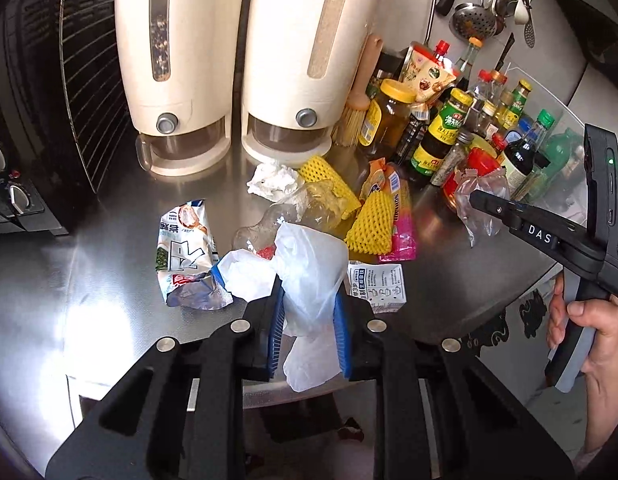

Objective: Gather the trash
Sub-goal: 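Grasp the white plastic bag with the left gripper while the right gripper grasps a silver wrapper, then lower both held items over the black bin and open both grippers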

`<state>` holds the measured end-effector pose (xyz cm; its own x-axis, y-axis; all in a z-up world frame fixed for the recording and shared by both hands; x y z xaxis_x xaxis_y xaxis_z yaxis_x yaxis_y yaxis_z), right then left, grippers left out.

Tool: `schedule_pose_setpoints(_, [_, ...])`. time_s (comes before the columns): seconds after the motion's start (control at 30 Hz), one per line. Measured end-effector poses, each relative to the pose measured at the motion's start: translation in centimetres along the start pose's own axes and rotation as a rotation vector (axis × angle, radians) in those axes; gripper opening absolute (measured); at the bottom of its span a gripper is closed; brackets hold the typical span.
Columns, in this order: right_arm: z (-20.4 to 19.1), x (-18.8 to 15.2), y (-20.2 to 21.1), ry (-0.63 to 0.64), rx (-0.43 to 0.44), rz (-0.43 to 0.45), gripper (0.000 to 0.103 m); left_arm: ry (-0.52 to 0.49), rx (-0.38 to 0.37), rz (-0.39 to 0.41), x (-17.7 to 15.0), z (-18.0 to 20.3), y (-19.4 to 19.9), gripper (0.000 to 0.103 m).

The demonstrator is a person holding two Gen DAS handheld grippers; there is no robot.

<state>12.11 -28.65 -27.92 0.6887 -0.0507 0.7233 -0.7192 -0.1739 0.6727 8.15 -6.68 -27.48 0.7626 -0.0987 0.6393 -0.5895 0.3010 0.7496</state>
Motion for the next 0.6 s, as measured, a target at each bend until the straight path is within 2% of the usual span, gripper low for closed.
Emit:
schedule_pose_setpoints(0.13, [-1.3,0.0,2.9,0.016,0.013,0.032,0.016,0.002,0.013,0.029,-0.7,0.4,2.7,0.02])
schedule_pose_setpoints(0.3, [-3.6,-1.5,6.2,0.031,0.04,0.045,0.016,0.009,0.021,0.03,-3.0,0.4,5.2,0.02])
schedule_pose_setpoints(0.47, [-5.5,-4.9,8.2,0.038,0.086,0.002,0.016,0.018,0.044,0.004,-6.6,0.0,6.3,0.021])
schedule_pose_setpoints(0.6, [-6.6,-8.7,8.5,0.037,0.112,-0.055,0.016,0.04,0.05,-0.047,-10.1,-0.5,5.8,0.021])
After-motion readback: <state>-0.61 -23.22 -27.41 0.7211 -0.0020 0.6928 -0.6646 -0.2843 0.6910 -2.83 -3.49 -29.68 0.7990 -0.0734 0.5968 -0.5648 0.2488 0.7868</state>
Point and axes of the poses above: each gripper's, at about its wrist camera, not at the fingertips, and y roughly against the way its jaws point, z to its right, x to its top, the point moved 8 cm from there along -y, roughly the way its jaws point, and after that the axes turned 2 degrees about z, right-handed, at the moved point
